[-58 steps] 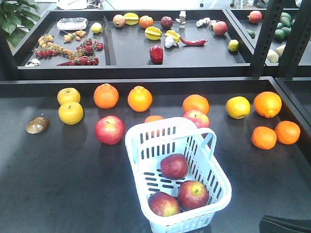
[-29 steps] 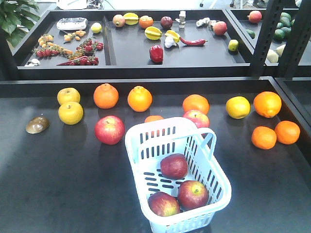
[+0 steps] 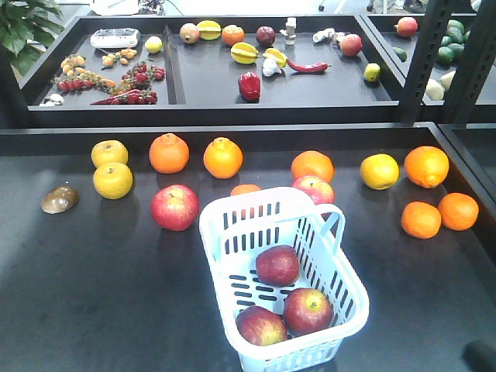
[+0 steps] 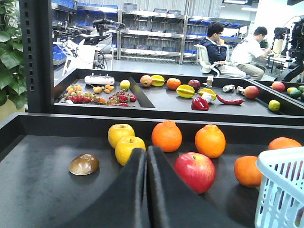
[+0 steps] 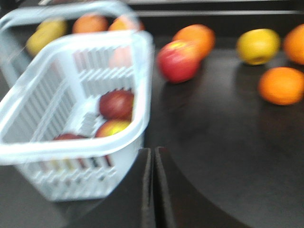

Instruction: Pick three apples into basket with both arms

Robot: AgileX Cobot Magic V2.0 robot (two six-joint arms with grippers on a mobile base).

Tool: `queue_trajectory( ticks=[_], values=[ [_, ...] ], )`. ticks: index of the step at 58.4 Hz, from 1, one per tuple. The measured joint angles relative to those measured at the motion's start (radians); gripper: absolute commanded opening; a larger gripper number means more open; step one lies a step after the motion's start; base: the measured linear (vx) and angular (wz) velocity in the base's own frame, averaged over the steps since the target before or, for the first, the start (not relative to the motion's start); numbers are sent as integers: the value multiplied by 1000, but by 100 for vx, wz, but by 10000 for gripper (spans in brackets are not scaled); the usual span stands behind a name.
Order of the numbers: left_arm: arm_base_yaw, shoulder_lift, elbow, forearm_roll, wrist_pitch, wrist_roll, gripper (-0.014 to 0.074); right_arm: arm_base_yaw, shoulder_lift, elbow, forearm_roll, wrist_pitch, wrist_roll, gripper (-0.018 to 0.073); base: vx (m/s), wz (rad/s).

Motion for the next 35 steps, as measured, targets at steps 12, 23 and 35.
queue_trajectory(
  ticks=[12,23,35],
  values=[
    [0,0,0,0,-1,0,-6,-36,-116,78,-146,-2,253,-5,0,0],
    [0,0,0,0,-1,0,-6,-38,-135,96,-168,-46,343,-5,0,0],
    [0,0,0,0,-1,-1,-6,-38,-136,96,-282,-105,354,-5,0,0]
  ],
)
